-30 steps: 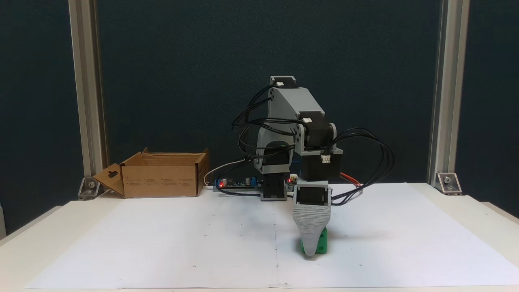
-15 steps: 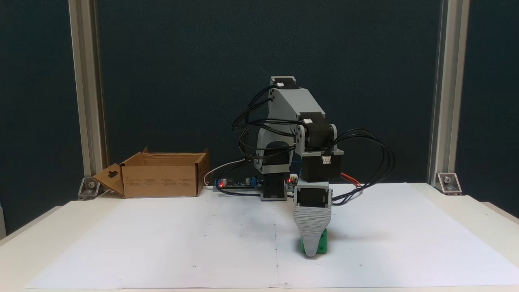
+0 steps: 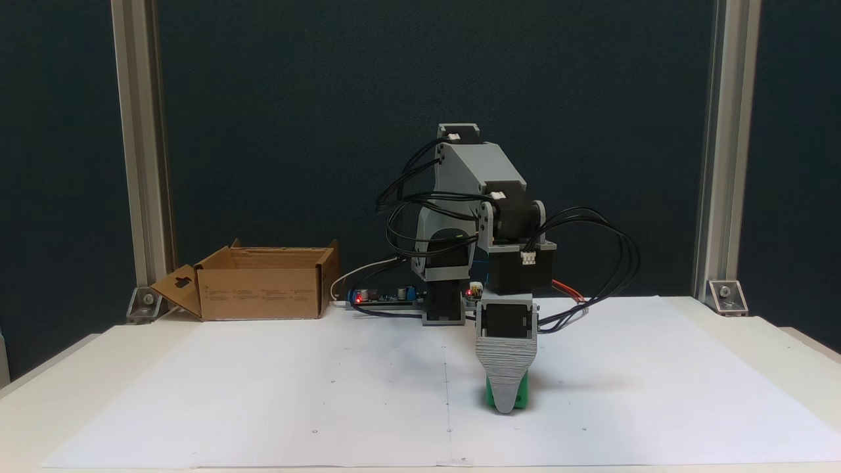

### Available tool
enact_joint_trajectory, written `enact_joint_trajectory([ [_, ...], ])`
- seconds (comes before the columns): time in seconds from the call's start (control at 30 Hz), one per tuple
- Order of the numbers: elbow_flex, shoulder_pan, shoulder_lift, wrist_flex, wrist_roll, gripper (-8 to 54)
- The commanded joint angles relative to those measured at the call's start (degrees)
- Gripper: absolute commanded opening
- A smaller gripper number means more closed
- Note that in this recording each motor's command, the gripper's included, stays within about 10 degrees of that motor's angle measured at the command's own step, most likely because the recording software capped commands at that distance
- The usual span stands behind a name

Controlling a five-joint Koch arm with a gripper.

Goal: Grasp a green dice and put it in the bin.

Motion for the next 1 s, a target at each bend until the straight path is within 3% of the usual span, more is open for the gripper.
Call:
enact_joint_trajectory([
  [0.0,-2.55,0.62,0.26,0.70,4.04,12.1],
  [0.13,-1.32,0.88,0.62,0.62,4.04,12.1],
  [0.73,-0.09,8.35,32.08,5.80,3.78,12.1],
  [0.97,-1.49,12.22,33.40,5.98,3.25,12.1],
])
